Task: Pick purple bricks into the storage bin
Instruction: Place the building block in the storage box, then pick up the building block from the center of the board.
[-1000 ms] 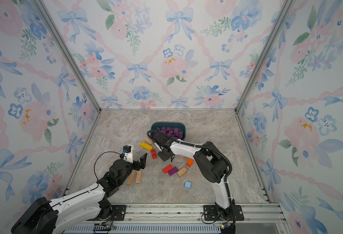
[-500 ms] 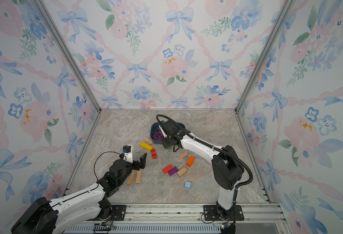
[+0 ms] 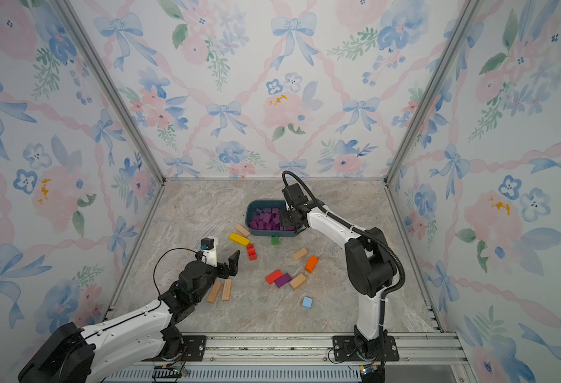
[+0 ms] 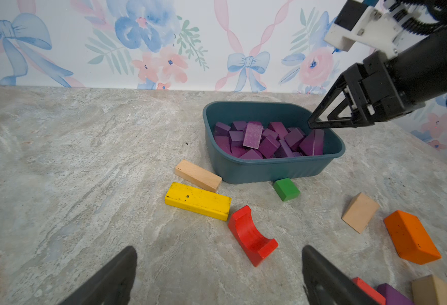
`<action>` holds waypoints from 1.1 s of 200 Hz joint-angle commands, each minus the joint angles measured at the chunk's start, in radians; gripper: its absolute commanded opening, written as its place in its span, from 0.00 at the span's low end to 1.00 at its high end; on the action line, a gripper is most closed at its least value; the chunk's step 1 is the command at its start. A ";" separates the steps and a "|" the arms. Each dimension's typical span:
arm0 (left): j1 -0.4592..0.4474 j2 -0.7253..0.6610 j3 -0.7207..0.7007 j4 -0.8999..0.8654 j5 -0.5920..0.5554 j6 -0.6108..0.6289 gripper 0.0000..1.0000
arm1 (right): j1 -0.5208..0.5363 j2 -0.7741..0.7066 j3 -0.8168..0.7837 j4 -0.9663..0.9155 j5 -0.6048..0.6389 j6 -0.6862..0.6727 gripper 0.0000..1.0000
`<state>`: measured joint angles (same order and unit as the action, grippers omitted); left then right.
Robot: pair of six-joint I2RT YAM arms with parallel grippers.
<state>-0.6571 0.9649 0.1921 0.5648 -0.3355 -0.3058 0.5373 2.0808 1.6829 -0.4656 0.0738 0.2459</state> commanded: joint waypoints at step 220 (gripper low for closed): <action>-0.158 0.271 0.139 -0.031 0.198 0.070 0.98 | -0.012 -0.572 -0.498 0.210 0.291 0.011 0.97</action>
<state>-0.7879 1.2366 0.3180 0.5674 -0.1642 -0.2619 0.5697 1.5204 1.1507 -0.1734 0.3351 0.1844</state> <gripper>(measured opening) 0.979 0.971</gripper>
